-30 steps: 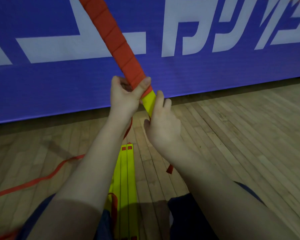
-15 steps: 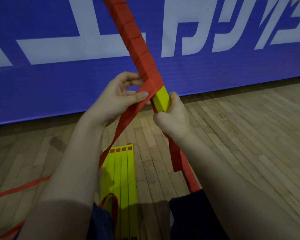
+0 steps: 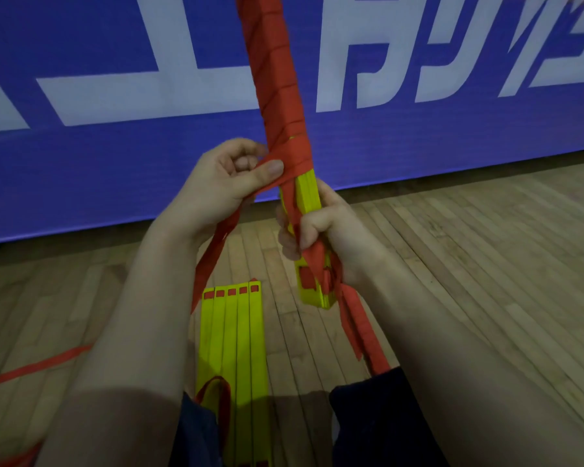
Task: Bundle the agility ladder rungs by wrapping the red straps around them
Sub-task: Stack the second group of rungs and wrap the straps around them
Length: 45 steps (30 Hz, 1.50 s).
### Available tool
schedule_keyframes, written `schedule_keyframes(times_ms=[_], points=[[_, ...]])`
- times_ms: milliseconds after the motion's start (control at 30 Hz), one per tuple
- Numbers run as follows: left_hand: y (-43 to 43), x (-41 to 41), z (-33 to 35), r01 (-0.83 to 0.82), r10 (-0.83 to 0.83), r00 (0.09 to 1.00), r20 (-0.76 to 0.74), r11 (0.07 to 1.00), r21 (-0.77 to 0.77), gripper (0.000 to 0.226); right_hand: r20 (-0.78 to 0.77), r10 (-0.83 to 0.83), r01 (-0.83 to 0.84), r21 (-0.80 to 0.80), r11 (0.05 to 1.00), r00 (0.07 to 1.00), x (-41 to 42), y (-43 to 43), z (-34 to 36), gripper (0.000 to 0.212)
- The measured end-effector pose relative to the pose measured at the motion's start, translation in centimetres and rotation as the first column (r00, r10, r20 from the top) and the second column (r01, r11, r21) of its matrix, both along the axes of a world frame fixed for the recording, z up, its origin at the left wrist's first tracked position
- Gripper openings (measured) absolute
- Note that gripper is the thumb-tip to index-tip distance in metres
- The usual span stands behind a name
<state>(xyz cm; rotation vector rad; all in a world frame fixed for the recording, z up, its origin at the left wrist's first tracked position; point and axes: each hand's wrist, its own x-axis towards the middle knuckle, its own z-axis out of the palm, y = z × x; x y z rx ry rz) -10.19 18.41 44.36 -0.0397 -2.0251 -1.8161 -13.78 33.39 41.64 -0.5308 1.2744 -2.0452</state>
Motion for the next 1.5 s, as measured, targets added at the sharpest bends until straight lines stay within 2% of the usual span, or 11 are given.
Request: schedule_keyframes(times_ms=[200,333,500,567,633,733,800,1067,1267,1400,1500], points=[[0.6,0.5,0.3,0.166,-0.166,0.985,0.044,0.986,0.011,0.019,0.05,0.472,-0.444,-0.262,0.857,0.88,-0.4,0.4,-0.2,0.06],[0.9,0.5,0.0,0.089,-0.091,0.996,0.024,0.992,0.091,0.022,0.053,0.491,-0.469,-0.222,0.855,0.87,-1.2,0.1,-0.5,0.063],[-0.2,-0.7,-1.1,-0.156,0.157,0.988,-0.012,0.985,0.068,0.013,-0.132,-0.033,0.057,0.187,0.981,0.991,-1.9,-0.1,-0.2,0.065],[-0.2,-1.1,-1.4,-0.206,0.209,0.978,-0.015,0.972,0.112,0.013,-0.341,-0.305,0.389,0.213,0.896,0.889,-1.7,-0.2,-0.2,0.046],[0.0,-1.4,-1.5,-0.254,0.26,0.966,-0.013,0.954,0.157,0.015,-0.585,-0.393,0.594,0.194,0.781,0.709,-1.1,-0.2,-0.4,0.04],[0.2,-1.6,-1.6,-0.337,0.346,0.938,-0.019,0.925,0.174,0.012,-0.906,-0.115,0.742,0.255,0.621,0.407,0.3,-0.3,-0.9,0.053],[0.1,-1.7,-1.5,-0.404,0.412,0.911,-0.024,0.902,0.153,0.012,-0.964,0.103,0.804,0.262,0.534,0.246,0.6,-1.1,-1.9,0.066],[1.0,-1.1,-0.6,-0.46,0.467,0.882,-0.062,0.882,0.107,0.011,-0.977,0.182,0.952,0.16,0.261,0.114,-0.5,-3.0,-3.9,0.073],[0.6,-0.9,-0.8,-0.258,0.269,0.962,-0.049,0.953,0.156,0.005,-0.971,0.044,0.841,0.226,0.492,0.235,-1.3,-1.0,-2.9,0.064],[-0.6,-0.4,-0.1,-0.123,0.121,0.992,0.027,0.984,0.127,0.039,-0.931,-0.058,0.727,0.241,0.643,0.36,-2.4,-0.1,-2.6,0.057],[-1.1,0.4,0.3,-0.027,0.022,0.993,0.117,0.999,0.036,0.044,-0.851,-0.165,0.626,0.22,0.748,0.498,-2.1,-0.4,-2.5,0.054]])
